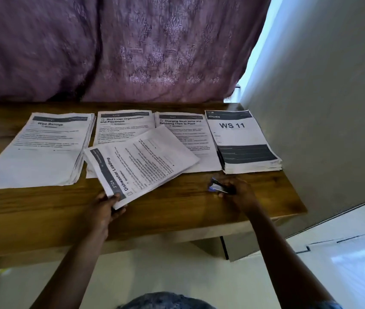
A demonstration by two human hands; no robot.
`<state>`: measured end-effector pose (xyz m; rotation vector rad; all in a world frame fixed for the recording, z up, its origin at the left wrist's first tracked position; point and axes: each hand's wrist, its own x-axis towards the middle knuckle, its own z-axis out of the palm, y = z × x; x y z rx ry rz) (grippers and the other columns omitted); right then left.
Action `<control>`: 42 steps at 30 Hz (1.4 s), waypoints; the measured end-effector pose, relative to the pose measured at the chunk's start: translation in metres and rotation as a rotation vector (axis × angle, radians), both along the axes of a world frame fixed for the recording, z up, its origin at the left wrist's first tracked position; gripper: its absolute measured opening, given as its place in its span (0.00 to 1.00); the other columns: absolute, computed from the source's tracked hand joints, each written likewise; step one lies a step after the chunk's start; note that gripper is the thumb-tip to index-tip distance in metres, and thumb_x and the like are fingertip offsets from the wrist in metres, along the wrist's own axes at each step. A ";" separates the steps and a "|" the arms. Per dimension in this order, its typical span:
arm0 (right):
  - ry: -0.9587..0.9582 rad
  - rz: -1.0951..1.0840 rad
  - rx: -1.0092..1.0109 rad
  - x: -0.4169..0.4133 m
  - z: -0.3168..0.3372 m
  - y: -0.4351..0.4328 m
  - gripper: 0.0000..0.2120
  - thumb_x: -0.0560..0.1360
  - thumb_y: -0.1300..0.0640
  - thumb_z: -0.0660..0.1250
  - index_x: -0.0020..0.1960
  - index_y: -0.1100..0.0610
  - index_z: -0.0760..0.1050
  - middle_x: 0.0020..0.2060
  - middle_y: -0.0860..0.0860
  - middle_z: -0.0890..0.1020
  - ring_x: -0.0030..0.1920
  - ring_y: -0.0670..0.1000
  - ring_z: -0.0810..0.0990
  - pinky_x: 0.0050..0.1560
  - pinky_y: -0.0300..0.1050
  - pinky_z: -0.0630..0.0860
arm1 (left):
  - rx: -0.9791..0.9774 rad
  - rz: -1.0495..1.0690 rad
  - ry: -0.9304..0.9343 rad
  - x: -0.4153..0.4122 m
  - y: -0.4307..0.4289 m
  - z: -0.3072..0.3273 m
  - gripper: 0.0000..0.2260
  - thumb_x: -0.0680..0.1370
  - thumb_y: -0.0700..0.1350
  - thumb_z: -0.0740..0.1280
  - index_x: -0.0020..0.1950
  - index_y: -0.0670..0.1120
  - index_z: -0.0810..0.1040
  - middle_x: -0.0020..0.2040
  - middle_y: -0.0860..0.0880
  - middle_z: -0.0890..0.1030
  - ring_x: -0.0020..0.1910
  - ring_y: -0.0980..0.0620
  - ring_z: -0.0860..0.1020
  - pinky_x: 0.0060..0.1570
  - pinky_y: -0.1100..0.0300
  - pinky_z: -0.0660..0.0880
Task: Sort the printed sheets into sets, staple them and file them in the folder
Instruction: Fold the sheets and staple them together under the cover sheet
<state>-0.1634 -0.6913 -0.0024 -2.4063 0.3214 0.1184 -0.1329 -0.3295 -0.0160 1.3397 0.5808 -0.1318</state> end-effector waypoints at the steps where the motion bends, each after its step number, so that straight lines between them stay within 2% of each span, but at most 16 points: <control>1: 0.004 0.004 0.008 0.001 -0.005 -0.001 0.17 0.70 0.56 0.74 0.58 0.49 0.77 0.55 0.48 0.77 0.56 0.49 0.74 0.53 0.41 0.71 | 0.002 0.043 -0.021 0.000 -0.004 -0.001 0.13 0.78 0.36 0.65 0.63 0.39 0.74 0.55 0.40 0.79 0.42 0.44 0.79 0.26 0.64 0.78; 5: -0.001 0.052 -0.115 0.006 -0.014 -0.002 0.22 0.71 0.50 0.72 0.63 0.45 0.73 0.61 0.47 0.75 0.62 0.50 0.70 0.65 0.52 0.67 | -0.078 0.193 -0.036 0.001 -0.016 -0.005 0.16 0.79 0.37 0.63 0.67 0.40 0.70 0.59 0.42 0.78 0.56 0.41 0.77 0.34 0.53 0.79; 9: -0.009 0.130 -0.086 0.015 -0.019 0.001 0.22 0.70 0.47 0.72 0.62 0.41 0.73 0.61 0.45 0.76 0.63 0.49 0.71 0.66 0.55 0.66 | -0.125 0.301 -0.035 0.004 -0.029 -0.002 0.23 0.74 0.32 0.69 0.68 0.40 0.68 0.58 0.44 0.77 0.55 0.43 0.77 0.28 0.58 0.80; 13: -0.068 0.120 -0.095 0.034 -0.011 0.023 0.23 0.68 0.46 0.73 0.61 0.48 0.76 0.60 0.47 0.76 0.61 0.50 0.72 0.63 0.51 0.70 | 0.075 0.295 -0.149 -0.001 -0.028 0.003 0.23 0.71 0.32 0.72 0.65 0.39 0.72 0.59 0.45 0.79 0.55 0.41 0.79 0.36 0.53 0.82; 16: -0.308 0.042 0.094 0.061 0.019 0.057 0.23 0.67 0.50 0.76 0.60 0.52 0.75 0.53 0.48 0.75 0.55 0.50 0.73 0.58 0.50 0.74 | 0.348 0.150 -0.259 -0.006 -0.007 0.038 0.19 0.71 0.36 0.74 0.61 0.44 0.76 0.53 0.46 0.82 0.49 0.43 0.82 0.44 0.51 0.80; 19: -0.475 0.236 0.140 0.108 0.051 0.104 0.27 0.69 0.51 0.75 0.65 0.55 0.72 0.60 0.51 0.75 0.61 0.51 0.72 0.63 0.48 0.70 | 0.535 -0.042 -0.358 -0.002 0.023 0.094 0.18 0.71 0.39 0.75 0.58 0.50 0.77 0.49 0.56 0.81 0.45 0.55 0.80 0.43 0.60 0.77; 23: -0.313 0.501 0.453 0.175 0.101 0.176 0.34 0.67 0.51 0.76 0.70 0.49 0.67 0.67 0.44 0.71 0.66 0.44 0.69 0.65 0.40 0.65 | 0.668 -0.300 -0.468 0.015 0.090 0.166 0.17 0.68 0.36 0.76 0.52 0.51 0.79 0.44 0.60 0.83 0.40 0.61 0.81 0.36 0.73 0.73; 26: -0.128 0.674 0.683 0.209 0.119 0.223 0.34 0.65 0.51 0.78 0.67 0.47 0.69 0.65 0.47 0.75 0.64 0.50 0.74 0.64 0.50 0.72 | 0.751 -0.473 -0.507 0.032 0.144 0.210 0.17 0.67 0.36 0.76 0.52 0.50 0.80 0.47 0.59 0.84 0.44 0.60 0.82 0.41 0.72 0.75; 28: 0.015 0.747 0.820 0.222 0.118 0.254 0.28 0.63 0.54 0.77 0.62 0.52 0.74 0.60 0.51 0.79 0.61 0.53 0.78 0.58 0.49 0.76 | 0.705 -0.475 -0.491 0.050 0.184 0.226 0.17 0.66 0.38 0.77 0.52 0.50 0.81 0.47 0.53 0.85 0.45 0.56 0.83 0.44 0.65 0.78; 30: 0.072 0.741 0.918 0.228 0.112 0.287 0.26 0.62 0.54 0.77 0.59 0.55 0.77 0.56 0.53 0.82 0.57 0.54 0.80 0.52 0.46 0.78 | 0.630 -0.433 -0.471 0.073 0.223 0.230 0.18 0.62 0.46 0.81 0.49 0.52 0.83 0.46 0.50 0.85 0.45 0.52 0.84 0.44 0.60 0.80; 32: 0.060 0.667 1.022 0.235 0.104 0.326 0.23 0.66 0.59 0.74 0.60 0.58 0.76 0.55 0.53 0.83 0.55 0.54 0.81 0.49 0.45 0.79 | 0.505 -0.325 -0.428 0.101 0.268 0.221 0.30 0.54 0.54 0.83 0.53 0.49 0.83 0.49 0.44 0.85 0.48 0.46 0.83 0.48 0.53 0.80; 34: 0.056 0.575 1.123 0.235 0.096 0.364 0.24 0.64 0.60 0.74 0.59 0.59 0.75 0.51 0.52 0.84 0.51 0.52 0.83 0.45 0.43 0.79 | 0.345 -0.216 -0.340 0.126 0.306 0.203 0.36 0.51 0.52 0.84 0.57 0.42 0.81 0.53 0.41 0.83 0.51 0.44 0.83 0.50 0.52 0.80; 37: 0.107 0.493 1.233 0.243 0.083 0.424 0.34 0.50 0.51 0.83 0.53 0.60 0.79 0.49 0.56 0.84 0.48 0.54 0.84 0.41 0.44 0.80 | 0.198 -0.121 -0.183 0.156 0.354 0.179 0.24 0.60 0.42 0.78 0.54 0.39 0.81 0.56 0.38 0.82 0.45 0.50 0.84 0.39 0.61 0.80; 38: 0.105 0.479 1.244 0.248 0.078 0.444 0.35 0.49 0.50 0.84 0.54 0.61 0.79 0.49 0.57 0.84 0.48 0.55 0.84 0.41 0.44 0.80 | 0.175 -0.094 -0.145 0.166 0.372 0.169 0.19 0.65 0.40 0.76 0.54 0.38 0.80 0.56 0.38 0.82 0.43 0.50 0.84 0.36 0.62 0.79; 40: 0.115 0.422 1.260 0.256 0.071 0.476 0.30 0.57 0.55 0.80 0.56 0.63 0.78 0.51 0.58 0.84 0.49 0.56 0.84 0.42 0.45 0.80 | 0.136 -0.034 -0.099 0.183 0.402 0.151 0.16 0.71 0.37 0.73 0.57 0.35 0.78 0.53 0.38 0.83 0.41 0.50 0.84 0.32 0.63 0.78; 42: 0.145 0.328 1.253 0.261 0.059 0.505 0.19 0.68 0.64 0.72 0.58 0.63 0.77 0.51 0.58 0.83 0.50 0.57 0.83 0.44 0.47 0.81 | 0.119 0.006 -0.070 0.198 0.429 0.135 0.15 0.72 0.37 0.72 0.58 0.35 0.78 0.50 0.41 0.84 0.42 0.50 0.84 0.38 0.60 0.81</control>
